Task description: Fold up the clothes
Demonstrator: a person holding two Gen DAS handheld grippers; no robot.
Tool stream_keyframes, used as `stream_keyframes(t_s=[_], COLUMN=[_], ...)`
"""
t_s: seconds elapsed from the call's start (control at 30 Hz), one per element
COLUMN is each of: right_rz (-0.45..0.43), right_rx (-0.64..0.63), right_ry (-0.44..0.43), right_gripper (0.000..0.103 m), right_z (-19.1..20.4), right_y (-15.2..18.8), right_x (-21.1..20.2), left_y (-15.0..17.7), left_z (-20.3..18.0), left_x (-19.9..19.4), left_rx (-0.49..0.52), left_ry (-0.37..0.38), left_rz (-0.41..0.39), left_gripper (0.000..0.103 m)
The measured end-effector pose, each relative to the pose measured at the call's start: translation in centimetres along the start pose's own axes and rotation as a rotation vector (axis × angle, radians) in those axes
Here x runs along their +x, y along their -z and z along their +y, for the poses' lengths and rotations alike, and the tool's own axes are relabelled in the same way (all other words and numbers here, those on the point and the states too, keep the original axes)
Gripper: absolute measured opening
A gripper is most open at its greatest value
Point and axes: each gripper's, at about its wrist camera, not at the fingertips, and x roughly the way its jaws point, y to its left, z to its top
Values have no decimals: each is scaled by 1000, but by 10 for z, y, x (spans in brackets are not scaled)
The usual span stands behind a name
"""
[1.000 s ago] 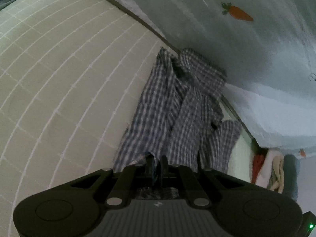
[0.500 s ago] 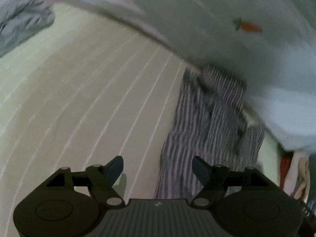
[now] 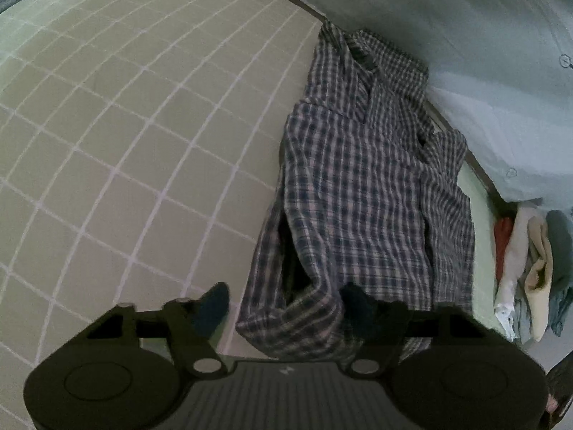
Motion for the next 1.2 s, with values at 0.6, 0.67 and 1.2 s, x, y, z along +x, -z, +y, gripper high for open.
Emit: stream_keyframes(t_s=[0.6,0.67,1.2], right_rz=[104,98,67], right_rx=[0,-12,132], right_ry=[-8,22,18], right_gripper=[11,25,42], right_z=[-15,-13,-21], right_y=[103,108,113], right_x=[-81,-87,-79], left_y=[83,88,91], left_z=[25,28,41], left_x=[-59,-66,-50], left_rx=[29,31,-120], left_ry=[-58,-90,24], left_rz=[83,76,118], left_gripper=[20,30,67])
